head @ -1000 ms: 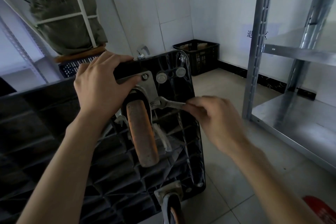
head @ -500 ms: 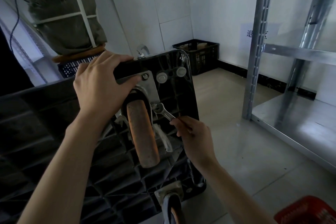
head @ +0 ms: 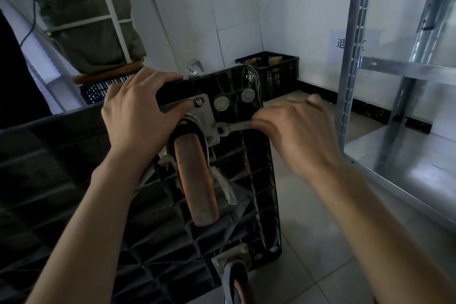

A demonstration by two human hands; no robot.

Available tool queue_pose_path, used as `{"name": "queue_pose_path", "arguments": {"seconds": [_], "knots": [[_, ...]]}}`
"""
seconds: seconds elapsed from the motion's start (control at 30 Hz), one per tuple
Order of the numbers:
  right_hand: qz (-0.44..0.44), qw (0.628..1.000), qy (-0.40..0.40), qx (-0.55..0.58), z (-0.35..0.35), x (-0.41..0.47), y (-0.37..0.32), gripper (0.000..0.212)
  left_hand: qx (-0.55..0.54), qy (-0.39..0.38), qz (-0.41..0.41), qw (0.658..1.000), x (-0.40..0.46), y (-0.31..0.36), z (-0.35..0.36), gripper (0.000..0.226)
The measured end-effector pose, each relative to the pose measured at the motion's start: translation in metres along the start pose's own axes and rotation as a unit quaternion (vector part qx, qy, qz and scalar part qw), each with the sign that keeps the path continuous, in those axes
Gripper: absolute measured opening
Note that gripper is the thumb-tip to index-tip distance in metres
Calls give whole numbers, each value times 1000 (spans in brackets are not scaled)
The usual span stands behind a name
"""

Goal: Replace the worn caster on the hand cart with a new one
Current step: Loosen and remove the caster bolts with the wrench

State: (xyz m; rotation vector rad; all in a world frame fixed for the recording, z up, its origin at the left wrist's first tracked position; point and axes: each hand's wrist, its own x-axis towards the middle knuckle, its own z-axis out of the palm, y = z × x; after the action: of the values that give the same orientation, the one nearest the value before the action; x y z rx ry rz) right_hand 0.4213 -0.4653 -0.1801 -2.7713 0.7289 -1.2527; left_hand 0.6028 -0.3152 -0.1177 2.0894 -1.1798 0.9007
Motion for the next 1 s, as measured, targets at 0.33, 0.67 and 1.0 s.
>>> {"name": "queue_pose_path", "arguments": {"seconds": [0.33,0.67,1.0], "knots": [[55,977,-29,204,30,-30,4,23,-3,-4,-8,1000,-1,3,-3,45],[178,920,13,349,90,-60,-19,19,-4,-1,-10,1000,-1,4,-3,44],[219,925,-38,308,87,-59,-26,24,-9,3,-8,1000,-1,2,-2,44]]}}
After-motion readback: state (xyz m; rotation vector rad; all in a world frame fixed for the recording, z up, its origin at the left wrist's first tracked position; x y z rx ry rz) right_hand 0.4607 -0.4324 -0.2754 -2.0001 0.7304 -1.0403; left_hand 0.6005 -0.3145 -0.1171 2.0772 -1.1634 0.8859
